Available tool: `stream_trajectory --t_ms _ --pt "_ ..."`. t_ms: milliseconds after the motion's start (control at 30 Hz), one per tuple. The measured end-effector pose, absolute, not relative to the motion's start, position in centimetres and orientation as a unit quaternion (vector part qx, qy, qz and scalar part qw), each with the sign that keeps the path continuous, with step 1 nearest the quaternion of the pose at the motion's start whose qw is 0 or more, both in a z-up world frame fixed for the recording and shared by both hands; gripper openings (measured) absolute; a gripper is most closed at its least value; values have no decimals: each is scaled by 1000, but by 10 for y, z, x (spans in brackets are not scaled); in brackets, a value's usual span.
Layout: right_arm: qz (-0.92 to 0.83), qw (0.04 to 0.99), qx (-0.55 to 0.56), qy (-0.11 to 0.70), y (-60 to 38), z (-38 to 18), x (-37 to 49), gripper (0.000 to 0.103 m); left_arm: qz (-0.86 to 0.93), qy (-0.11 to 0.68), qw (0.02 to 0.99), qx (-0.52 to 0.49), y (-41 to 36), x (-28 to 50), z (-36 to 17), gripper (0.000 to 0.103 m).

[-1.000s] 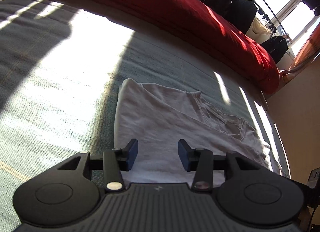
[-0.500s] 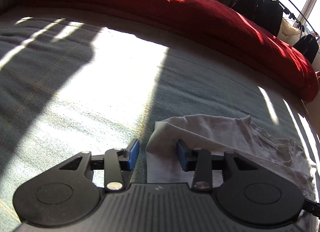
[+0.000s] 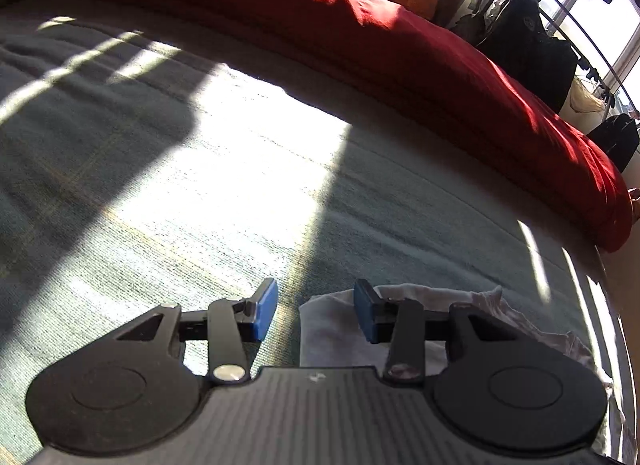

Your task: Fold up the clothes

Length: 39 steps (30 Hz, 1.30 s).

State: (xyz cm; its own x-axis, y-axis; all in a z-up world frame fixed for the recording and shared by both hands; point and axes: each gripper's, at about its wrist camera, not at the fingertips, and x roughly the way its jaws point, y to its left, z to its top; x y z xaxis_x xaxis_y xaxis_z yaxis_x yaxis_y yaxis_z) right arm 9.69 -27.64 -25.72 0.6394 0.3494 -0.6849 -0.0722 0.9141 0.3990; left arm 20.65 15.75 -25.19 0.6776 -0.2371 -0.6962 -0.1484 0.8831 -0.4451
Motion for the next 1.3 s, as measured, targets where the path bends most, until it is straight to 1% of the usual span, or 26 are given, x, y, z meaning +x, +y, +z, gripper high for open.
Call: stream_trajectory --t_ms 100,200,267,300,400,533,700,800,900,967,1067,1167,1233,1300 --pt "121 889 169 408 -276 -257 97 48 -62 395 877 -266 166 206 -240 41" --pt "119 889 174 406 -276 -258 97 50 -116 409 862 -275 156 207 -238 47" --pt "119 889 177 405 -275 -258 97 53 -133 436 848 -270 144 212 -246 47" --pt "120 889 177 404 -275 -258 97 53 -123 441 849 -263 142 213 -249 47" --pt "122 889 175 405 -275 -258 97 53 -75 445 860 -238 139 217 -255 45" --pt "129 887 179 405 -278 -259 97 53 -102 430 860 -255 144 204 -242 47" --pt "121 886 175 413 -274 -254 98 54 -162 462 851 -191 124 181 -239 48" --pt "126 882 150 429 -266 -243 103 58 -181 479 843 -160 115 178 -249 48" --pt "170 876 119 435 -256 -224 116 62 -202 475 847 -127 109 175 -253 51" --pt "204 864 113 446 -247 -214 131 67 -213 471 849 -112 106 173 -254 53" --pt "262 828 130 478 -227 -203 161 67 -213 483 843 -104 106 173 -248 53" --pt "313 791 146 505 -199 -189 193 68 -209 473 852 -80 110 165 -231 52" --pt "348 770 141 516 -174 -180 211 69 -217 471 852 -73 111 164 -226 53" --pt "384 749 129 524 -146 -172 229 69 -217 478 848 -76 111 164 -232 53"
